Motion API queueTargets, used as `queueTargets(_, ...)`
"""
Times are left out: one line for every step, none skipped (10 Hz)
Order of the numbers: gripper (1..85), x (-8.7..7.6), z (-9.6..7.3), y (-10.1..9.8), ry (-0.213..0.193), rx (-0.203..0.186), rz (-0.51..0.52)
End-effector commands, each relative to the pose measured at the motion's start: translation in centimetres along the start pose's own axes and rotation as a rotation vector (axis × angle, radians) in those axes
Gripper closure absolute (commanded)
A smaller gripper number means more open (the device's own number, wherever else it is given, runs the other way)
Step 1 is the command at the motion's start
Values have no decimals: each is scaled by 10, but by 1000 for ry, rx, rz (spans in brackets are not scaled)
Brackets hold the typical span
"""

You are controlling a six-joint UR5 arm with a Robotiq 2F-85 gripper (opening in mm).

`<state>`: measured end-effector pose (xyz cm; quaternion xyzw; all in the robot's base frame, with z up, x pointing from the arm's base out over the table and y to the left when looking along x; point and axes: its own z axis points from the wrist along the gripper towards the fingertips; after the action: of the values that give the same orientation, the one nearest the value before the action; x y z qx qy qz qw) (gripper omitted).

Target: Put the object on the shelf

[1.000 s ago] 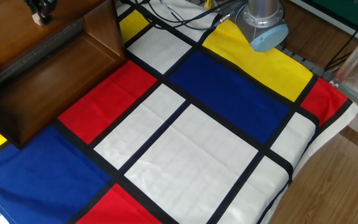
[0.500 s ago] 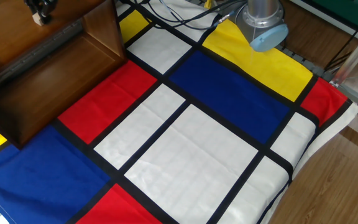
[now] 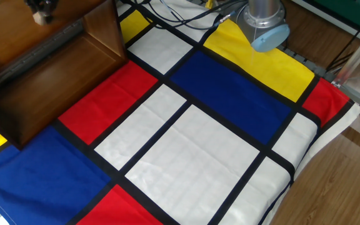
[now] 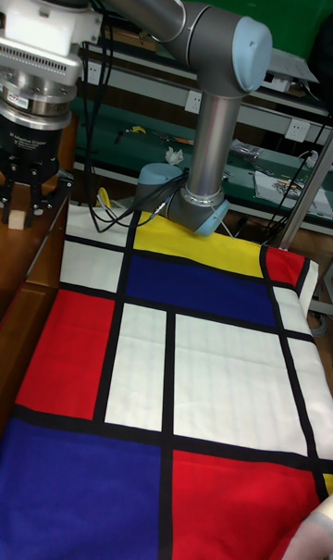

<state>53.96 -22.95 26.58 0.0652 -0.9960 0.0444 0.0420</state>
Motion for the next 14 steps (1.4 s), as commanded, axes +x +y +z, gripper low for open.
queueTargets(497, 0, 1, 3, -5, -24, -16)
queueTargets(497, 0, 1, 3, -5, -26, -15)
queueTargets(497, 0, 1, 2, -4, -23, -16)
queueTargets(497, 1, 0, 3, -5, -24, -16)
queueTargets(487, 3, -1, 3, -5, -27, -18)
queueTargets(470, 13, -3, -1, 21, -11, -15)
queueTargets(467, 20, -6, -3, 33, 1, -14)
queueTargets(460, 26, -9, -1, 43, 5, -8)
queueTargets(460, 28, -11, 0, 39, 2, -7)
queueTargets(453, 30, -12, 3, 35, -6, -7)
queueTargets(450, 32, -14, 4, 30, -7, -7)
queueTargets(450, 31, -16, 7, 24, -8, -7)
queueTargets(447, 33, -18, 8, 24, 0, -3)
queueTargets(447, 35, -20, 9, 25, 9, -1)
